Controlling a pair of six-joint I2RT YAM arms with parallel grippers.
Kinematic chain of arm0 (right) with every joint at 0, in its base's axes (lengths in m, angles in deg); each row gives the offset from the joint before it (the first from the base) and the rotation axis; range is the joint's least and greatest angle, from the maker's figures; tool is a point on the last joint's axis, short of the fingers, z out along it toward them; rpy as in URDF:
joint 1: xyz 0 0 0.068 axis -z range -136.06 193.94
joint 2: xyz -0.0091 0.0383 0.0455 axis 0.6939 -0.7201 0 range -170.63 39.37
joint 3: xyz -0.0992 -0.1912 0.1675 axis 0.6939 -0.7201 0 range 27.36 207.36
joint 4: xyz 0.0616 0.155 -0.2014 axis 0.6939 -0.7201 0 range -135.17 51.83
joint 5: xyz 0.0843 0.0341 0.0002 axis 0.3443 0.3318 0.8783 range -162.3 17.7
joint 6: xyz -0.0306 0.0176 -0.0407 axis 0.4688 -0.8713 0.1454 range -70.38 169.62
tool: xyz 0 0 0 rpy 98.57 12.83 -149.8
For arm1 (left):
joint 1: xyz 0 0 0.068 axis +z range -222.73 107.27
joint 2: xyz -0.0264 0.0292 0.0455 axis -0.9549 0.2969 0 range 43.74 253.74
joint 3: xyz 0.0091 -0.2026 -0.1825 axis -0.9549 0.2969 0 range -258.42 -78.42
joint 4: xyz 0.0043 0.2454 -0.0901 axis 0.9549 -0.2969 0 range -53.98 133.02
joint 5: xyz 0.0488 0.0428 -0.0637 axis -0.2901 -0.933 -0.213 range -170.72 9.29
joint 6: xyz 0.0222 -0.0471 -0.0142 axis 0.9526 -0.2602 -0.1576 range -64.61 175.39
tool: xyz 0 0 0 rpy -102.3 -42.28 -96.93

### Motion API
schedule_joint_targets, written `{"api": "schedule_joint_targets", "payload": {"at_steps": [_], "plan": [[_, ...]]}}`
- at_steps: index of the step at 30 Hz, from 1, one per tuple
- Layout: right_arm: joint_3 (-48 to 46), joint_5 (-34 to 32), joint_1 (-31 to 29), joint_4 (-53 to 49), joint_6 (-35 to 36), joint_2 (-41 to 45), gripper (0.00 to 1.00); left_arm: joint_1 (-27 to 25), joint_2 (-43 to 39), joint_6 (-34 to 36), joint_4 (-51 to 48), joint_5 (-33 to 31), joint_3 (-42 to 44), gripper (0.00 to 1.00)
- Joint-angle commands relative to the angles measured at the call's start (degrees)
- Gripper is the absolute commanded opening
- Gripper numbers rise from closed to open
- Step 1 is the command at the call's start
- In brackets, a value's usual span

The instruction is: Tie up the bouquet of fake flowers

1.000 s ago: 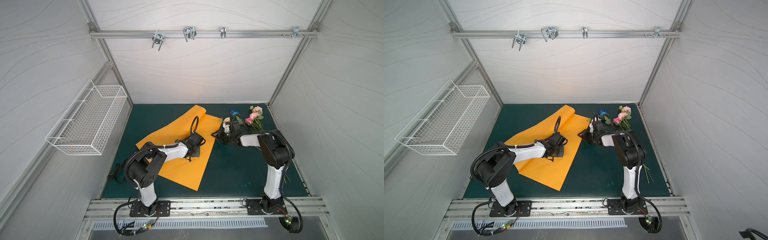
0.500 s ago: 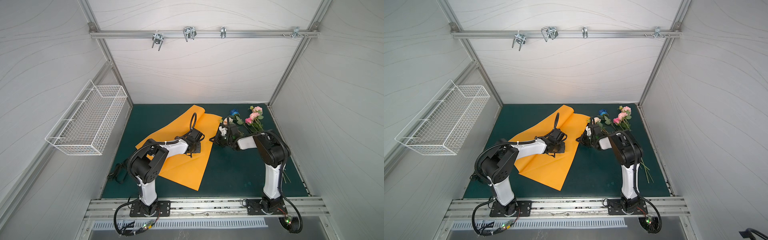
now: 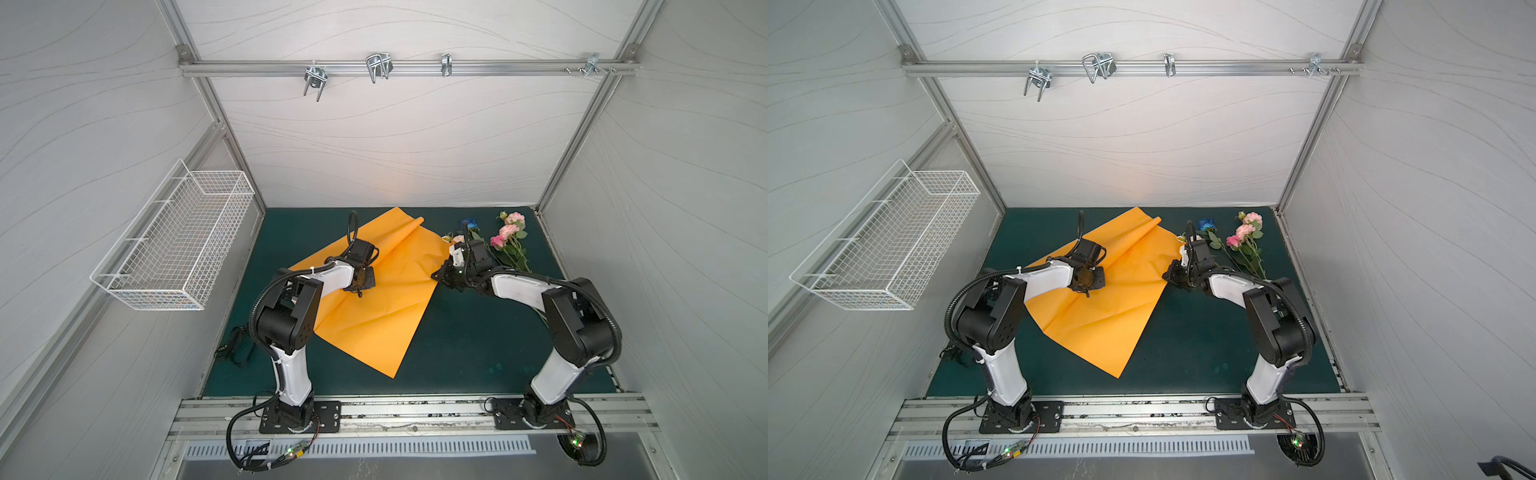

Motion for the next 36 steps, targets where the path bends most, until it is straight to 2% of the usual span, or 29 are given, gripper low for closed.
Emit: {"api": "schedule_joint_targets", "payload": {"at_steps": [1,8,11,14,16,21,24,30,36], "plan": [[-0.69,-2.32,1.0,-7.19,2.02,2.24,0.0,3.87,3.36,0.49,-3.44,-1.41,-6.3,0.32],[0.45,-2.75,1.46,-14.66,4.85,4.65,0.0,10.04,5.69,1.65,-7.49,-1.01,-15.71,0.33],[0.19,-2.54,1.39,-17.44,5.49,6.01,0.0,10.81,2.22,2.32,-8.19,-1.19,-15.28,0.35],[-0.65,-2.94,1.39,-19.57,5.73,8.33,0.0,10.88,-1.92,2.64,-7.89,-1.54,-13.21,0.43],[-1.27,-3.34,1.34,-20.1,5.28,9.65,0.0,10.87,-4.07,2.48,-7.88,-1.64,-11.77,0.44],[-3.74,-5.12,0.52,-16.17,1.86,9.85,0.0,10.9,-7.38,0.3,-6.33,1.77,-7.59,0.46],[-4.08,-5.94,-0.74,-13.58,-0.34,8.4,0.0,10.9,-6.71,-1.96,-5.41,3.71,-5.41,0.46],[-2.33,-10.07,-2.5,-11.15,-3.4,4.56,0.0,10.9,-2.27,-3.57,-5.76,5.47,-6.93,0.45],[1.66,-12.33,-2.66,-8.67,-6.12,-0.44,0.0,10.87,-4.04,-2.49,-6.61,4.21,-9.17,0.44]]}}
